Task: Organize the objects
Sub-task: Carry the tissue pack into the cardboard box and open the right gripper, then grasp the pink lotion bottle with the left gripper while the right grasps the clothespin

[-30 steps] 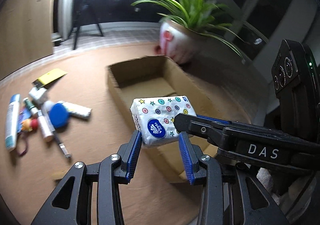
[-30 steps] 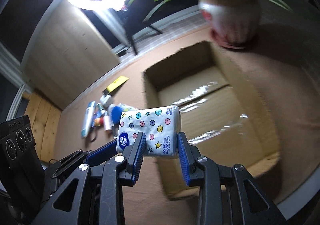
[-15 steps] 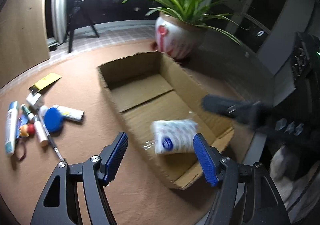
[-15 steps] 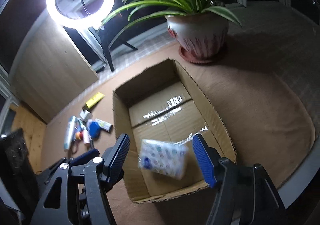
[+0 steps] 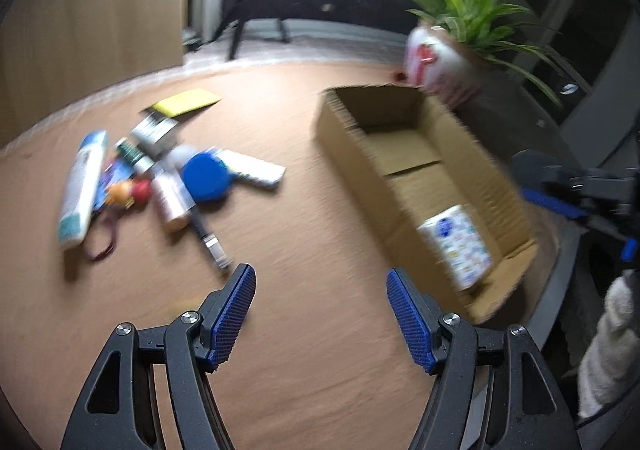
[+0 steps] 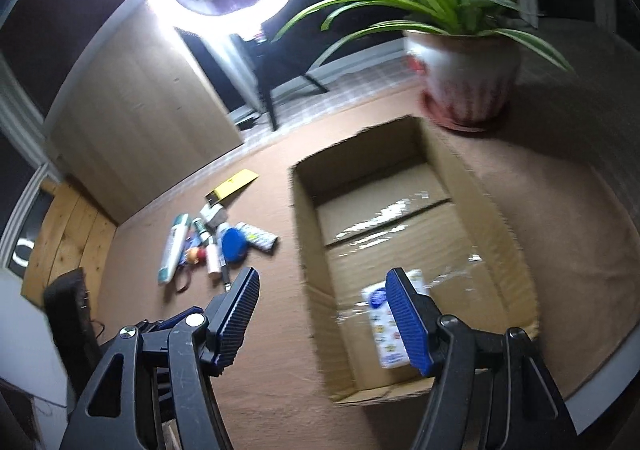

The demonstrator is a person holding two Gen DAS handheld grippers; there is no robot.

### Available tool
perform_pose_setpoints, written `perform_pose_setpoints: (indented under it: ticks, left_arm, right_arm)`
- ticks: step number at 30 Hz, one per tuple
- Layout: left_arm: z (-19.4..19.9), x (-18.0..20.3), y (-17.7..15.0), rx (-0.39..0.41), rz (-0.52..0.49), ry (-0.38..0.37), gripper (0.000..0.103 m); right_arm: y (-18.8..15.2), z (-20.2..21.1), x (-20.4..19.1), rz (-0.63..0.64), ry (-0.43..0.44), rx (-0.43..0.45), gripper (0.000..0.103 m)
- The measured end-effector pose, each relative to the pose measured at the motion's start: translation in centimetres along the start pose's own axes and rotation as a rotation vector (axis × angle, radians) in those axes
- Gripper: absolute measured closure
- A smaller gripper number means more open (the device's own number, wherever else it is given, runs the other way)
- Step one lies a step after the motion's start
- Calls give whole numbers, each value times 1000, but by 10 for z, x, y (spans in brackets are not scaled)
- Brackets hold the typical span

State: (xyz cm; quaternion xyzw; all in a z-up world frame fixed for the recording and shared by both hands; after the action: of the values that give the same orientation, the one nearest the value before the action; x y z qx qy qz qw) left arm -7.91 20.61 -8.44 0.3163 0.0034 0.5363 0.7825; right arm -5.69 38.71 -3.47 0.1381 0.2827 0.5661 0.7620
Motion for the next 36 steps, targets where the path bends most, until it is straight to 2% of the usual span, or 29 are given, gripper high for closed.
perform_pose_setpoints:
  ticks: [5, 9, 15, 21, 24, 30, 32, 36]
  left_arm:
    - [9, -52, -4, 5, 103, 52, 32]
    - [14, -84, 9, 22, 156, 90, 32]
    - [10, -131, 46, 21, 197, 142, 32]
    - [-21, -167, 92, -55, 219, 179, 32]
    - [-38, -178, 108, -88, 224, 211, 32]
    - [-71, -176, 122, -152, 155, 279, 34]
    - [-77, -177, 122, -168, 157, 262, 39]
    - [-75, -158, 108, -149, 56, 311, 55]
  right_arm:
    - [-5, -16, -34, 56, 38, -34, 41]
    - [-8, -34, -62, 99, 52, -62, 44]
    - [-11, -49, -78, 112, 59, -100, 48]
    - [-12, -50, -76, 102, 47, -114, 49]
    - [-13, -51, -69, 85, 37, -120, 49]
    - [-15, -51, -55, 57, 23, -134, 49]
    - [-16, -52, -54, 58, 21, -139, 49]
    - [-18, -54, -61, 73, 29, -141, 49]
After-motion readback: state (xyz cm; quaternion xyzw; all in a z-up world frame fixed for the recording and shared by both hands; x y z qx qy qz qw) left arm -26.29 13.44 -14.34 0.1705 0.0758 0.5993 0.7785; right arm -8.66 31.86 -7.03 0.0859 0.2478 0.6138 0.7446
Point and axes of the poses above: each gripper's, at about its wrist camera, not at the fingertips, and z roughly against the way its jaws point, x to its right, y to its top, the point moved 1 cm from there along -z, roughly the way its jaws point, and after that the axes turned 7 degrees about -y, right-handed, at the moved point
